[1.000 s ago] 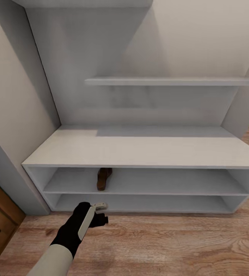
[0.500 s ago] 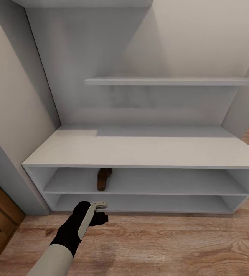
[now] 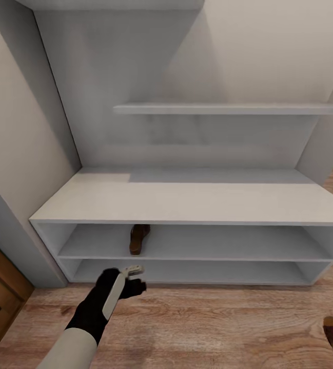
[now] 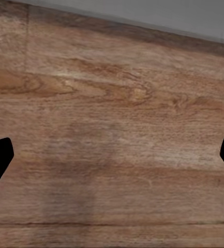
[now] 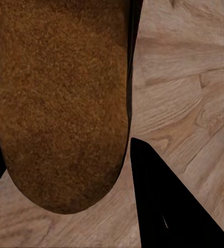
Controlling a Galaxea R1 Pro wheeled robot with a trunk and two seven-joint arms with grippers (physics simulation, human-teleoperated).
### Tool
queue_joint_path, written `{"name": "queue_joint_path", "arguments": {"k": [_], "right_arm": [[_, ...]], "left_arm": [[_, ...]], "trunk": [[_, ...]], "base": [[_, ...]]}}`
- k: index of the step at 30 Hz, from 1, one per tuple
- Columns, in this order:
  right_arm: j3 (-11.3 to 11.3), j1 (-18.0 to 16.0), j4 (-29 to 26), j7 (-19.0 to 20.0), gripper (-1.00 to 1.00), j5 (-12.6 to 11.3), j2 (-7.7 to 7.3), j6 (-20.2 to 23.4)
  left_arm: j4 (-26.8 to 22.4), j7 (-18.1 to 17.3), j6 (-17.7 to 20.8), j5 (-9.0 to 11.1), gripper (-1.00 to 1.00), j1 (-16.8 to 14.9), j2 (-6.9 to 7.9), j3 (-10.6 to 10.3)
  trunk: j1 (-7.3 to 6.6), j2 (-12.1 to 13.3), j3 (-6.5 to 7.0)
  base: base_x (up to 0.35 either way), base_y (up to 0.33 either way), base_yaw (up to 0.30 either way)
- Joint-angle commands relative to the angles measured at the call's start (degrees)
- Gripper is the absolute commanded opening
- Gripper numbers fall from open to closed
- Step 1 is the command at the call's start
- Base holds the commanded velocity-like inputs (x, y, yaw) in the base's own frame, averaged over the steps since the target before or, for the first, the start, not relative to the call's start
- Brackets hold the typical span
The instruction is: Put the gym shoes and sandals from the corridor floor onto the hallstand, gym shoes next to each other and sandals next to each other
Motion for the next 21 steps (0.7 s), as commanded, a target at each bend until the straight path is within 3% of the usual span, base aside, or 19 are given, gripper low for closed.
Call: {"name": "queue_joint_path", "arguments": {"k": [1,3,4,21], "right_arm": [[-0.2,0.0,-0.3,0.0,-1.00,-0.3,0.33,-0.2],[-0.2,-0.1,-1.0,0.0,-1.00,-0.3,0.77,-0.2],[-0.2,0.0,-3.2,0.0,-1.00,-0.3,0.80,-0.2],[-0.3,-0.1,-3.5,0.0,-1.00,-0.3,0.93,-0.3]], "left_arm": [[-0.3,0.0,-0.3,0.3,1.00,0.0,-0.01,0.0],[-1.0,0.0,-1.0,1.0,1.00,0.1,-0.03,0.1],[-4.3,0.0,-3.8,1.5,1.00,0.1,-0.03,0.1],[-4.5,0.0,-4.0,1.6,1.00,0.1,-0.05,0.1]], "trunk": [[0.00,0.0,0.00],[0.00,0.0,0.00],[0.00,0.0,0.00],[0.00,0.0,0.00]], "base": [[0.000,0.000,0.000],[0.000,0.000,0.000],[0.000,0.000,0.000],[0.000,0.000,0.000]]}}
